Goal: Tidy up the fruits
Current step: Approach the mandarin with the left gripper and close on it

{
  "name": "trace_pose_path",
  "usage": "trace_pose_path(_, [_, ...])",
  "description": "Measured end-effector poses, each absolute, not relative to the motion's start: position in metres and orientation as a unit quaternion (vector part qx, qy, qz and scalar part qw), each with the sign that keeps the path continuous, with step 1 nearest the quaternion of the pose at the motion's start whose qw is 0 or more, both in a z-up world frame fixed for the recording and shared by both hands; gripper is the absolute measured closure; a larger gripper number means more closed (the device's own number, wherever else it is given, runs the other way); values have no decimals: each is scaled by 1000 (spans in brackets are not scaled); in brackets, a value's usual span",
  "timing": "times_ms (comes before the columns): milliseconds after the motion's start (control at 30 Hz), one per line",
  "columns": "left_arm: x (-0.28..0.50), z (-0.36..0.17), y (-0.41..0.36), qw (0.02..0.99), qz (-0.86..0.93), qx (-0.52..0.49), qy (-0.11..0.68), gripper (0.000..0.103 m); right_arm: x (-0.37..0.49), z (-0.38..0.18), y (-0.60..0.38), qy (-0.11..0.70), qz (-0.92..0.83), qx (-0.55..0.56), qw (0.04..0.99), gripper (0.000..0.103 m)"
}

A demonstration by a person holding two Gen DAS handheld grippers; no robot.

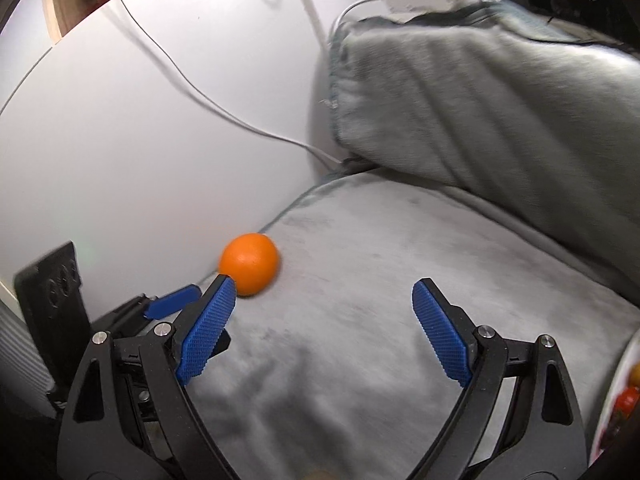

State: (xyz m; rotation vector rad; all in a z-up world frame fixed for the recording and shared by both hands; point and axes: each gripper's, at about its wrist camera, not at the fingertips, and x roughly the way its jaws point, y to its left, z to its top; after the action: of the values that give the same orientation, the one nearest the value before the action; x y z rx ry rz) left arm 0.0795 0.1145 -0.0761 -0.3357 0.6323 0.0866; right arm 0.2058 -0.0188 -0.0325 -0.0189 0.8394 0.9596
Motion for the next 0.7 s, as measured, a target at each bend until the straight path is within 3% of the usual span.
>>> trace_pose_path(200, [80, -90, 143, 929, 58, -188, 315, 25, 221, -49, 19, 418, 476, 2, 774, 11])
trace_pose_path(300, [81, -97, 153, 925, 68, -193, 319, 25, 227, -58, 39, 433, 492, 7, 756, 19])
trace_pose_path(700, [93, -109, 164, 918, 78, -188, 339, 31, 236, -87, 97, 468, 529, 9, 708, 19])
